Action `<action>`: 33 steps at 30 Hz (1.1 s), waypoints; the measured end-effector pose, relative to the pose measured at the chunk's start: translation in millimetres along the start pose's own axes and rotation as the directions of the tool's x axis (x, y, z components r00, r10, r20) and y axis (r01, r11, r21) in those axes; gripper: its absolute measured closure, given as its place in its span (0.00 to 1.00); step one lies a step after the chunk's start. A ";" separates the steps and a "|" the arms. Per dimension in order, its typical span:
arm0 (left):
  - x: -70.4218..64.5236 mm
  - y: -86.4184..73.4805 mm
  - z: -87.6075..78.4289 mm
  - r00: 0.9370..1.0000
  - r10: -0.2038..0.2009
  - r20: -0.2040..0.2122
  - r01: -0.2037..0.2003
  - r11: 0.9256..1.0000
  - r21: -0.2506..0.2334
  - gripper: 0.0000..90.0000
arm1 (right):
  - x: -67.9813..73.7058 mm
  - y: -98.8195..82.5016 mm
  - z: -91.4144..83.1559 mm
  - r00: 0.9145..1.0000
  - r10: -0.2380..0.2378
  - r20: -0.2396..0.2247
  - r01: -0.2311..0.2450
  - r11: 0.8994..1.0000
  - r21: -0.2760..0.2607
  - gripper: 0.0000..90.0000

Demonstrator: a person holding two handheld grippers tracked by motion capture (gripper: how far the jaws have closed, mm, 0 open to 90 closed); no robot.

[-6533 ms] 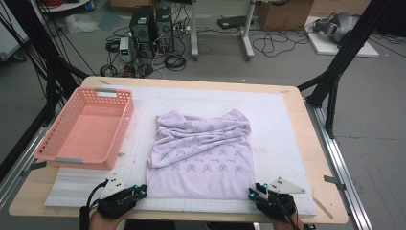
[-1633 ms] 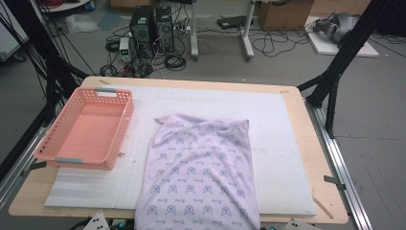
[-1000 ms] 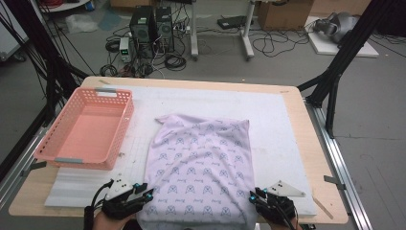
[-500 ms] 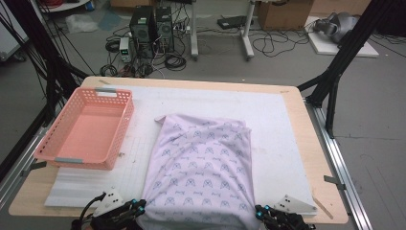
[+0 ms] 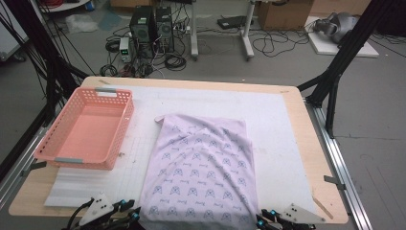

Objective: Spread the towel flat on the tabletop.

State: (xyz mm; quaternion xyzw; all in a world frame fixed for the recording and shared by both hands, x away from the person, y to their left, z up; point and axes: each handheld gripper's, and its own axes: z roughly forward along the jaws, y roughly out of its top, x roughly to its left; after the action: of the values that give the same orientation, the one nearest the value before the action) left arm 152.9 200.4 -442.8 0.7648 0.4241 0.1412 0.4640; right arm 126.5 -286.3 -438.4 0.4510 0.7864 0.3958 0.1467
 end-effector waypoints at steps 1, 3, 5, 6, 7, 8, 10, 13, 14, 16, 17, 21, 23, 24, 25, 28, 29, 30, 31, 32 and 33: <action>1.3 4.1 7.6 1.000 -0.007 -0.008 0.007 1.000 -0.007 0.62 | -0.8 3.8 2.7 1.000 -0.004 0.010 0.004 1.000 -0.009 0.72; 3.8 11.9 24.9 0.999 -0.015 -0.030 0.015 1.000 0.006 0.61 | -3.5 11.7 9.7 1.000 -0.006 0.030 0.007 1.000 -0.023 0.72; 4.8 17.2 40.5 0.999 -0.014 -0.043 0.016 0.999 0.039 0.61 | -7.3 18.4 19.4 0.999 -0.002 0.048 0.002 1.000 -0.016 0.72; 3.9 17.8 45.9 0.999 0.006 -0.048 -0.004 0.999 0.045 0.62 | -9.4 21.2 24.4 0.998 -0.003 0.057 0.003 1.000 -0.012 0.71; 1.7 17.9 48.3 0.998 0.026 -0.062 -0.023 0.999 0.041 0.68 | -10.7 23.4 28.9 0.998 0.001 0.062 -0.001 1.000 -0.004 0.71; -0.7 17.6 49.1 0.996 0.039 -0.078 -0.036 0.998 0.041 0.75 | -12.1 25.3 32.9 0.998 0.003 0.070 -0.004 1.000 0.001 0.71; -1.7 15.4 46.9 0.996 0.050 -0.074 -0.047 0.998 0.045 0.96 | -14.2 26.1 40.1 0.997 0.013 0.070 -0.014 1.000 0.017 0.75; -1.6 12.2 40.4 0.998 0.042 -0.053 -0.039 0.998 0.053 0.98 | -15.8 24.1 40.4 0.998 0.028 0.053 -0.029 0.999 0.015 0.97; -1.7 10.9 37.9 0.999 0.025 -0.045 -0.023 0.998 0.052 0.98 | -16.5 23.7 39.4 0.999 0.025 0.024 -0.026 0.999 0.019 0.97; -2.0 7.5 32.0 0.999 0.020 -0.034 -0.018 0.998 0.057 0.98 | -15.3 22.6 36.7 1.000 0.001 0.023 -0.002 1.000 0.029 0.97; -2.8 5.9 28.9 1.000 0.016 -0.027 -0.014 0.998 0.058 0.98 | -14.2 22.1 35.0 1.000 0.006 0.020 -0.007 0.999 0.035 0.97; -7.8 0.1 15.3 1.000 0.024 -0.005 -0.023 0.998 0.060 0.98 | -10.7 18.1 27.8 1.000 -0.009 0.007 0.008 0.999 0.043 0.98; -10.7 -2.6 8.9 1.000 0.029 0.005 -0.029 0.997 0.067 0.98 | -9.1 15.5 23.3 1.000 -0.015 -0.001 0.015 0.999 0.043 0.98; -12.6 -5.0 4.8 0.999 0.039 0.008 -0.040 0.996 0.074 0.98 | -7.9 14.3 20.1 1.000 -0.010 -0.007 0.010 0.999 0.045 0.98; -13.8 -6.8 2.5 0.999 0.041 0.012 -0.042 0.996 0.079 0.98 | -6.2 12.1 16.3 1.000 -0.011 -0.016 0.011 0.999 0.049 0.98; -16.8 -14.6 -6.3 0.998 0.049 0.026 -0.051 0.993 0.103 0.98 | -2.2 5.4 7.9 0.999 -0.023 -0.034 0.026 0.997 0.076 0.98; -18.0 -16.1 -8.8 0.998 0.053 0.031 -0.056 0.993 0.103 0.98 | -1.6 2.3 5.5 0.999 -0.019 -0.045 0.023 0.996 0.089 0.98; -18.8 -16.6 -10.4 0.998 0.054 0.037 -0.058 0.993 0.102 0.97 | -1.0 -0.5 3.7 0.999 -0.020 -0.050 0.024 0.997 0.080 0.97; -18.8 -15.9 -12.0 0.998 0.061 0.033 -0.064 0.993 0.098 0.96 | -0.3 -2.3 2.3 0.998 -0.016 -0.053 0.020 0.997 0.070 0.93; -18.0 -14.1 -12.8 0.998 0.054 0.019 -0.055 0.997 0.061 0.89 | -0.6 -2.7 1.2 0.999 -0.012 -0.048 0.014 0.998 0.055 0.85; -16.2 -12.7 -13.1 0.999 0.045 0.013 -0.045 0.998 0.039 0.71 | -2.6 -1.4 0.8 0.999 0.003 -0.041 -0.001 1.000 0.031 0.78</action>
State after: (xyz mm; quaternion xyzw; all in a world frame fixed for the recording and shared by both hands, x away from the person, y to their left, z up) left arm 128.7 198.2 -443.5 0.7839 0.4065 0.1385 0.4484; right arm 127.6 -288.4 -440.2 0.4457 0.7949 0.3929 0.1229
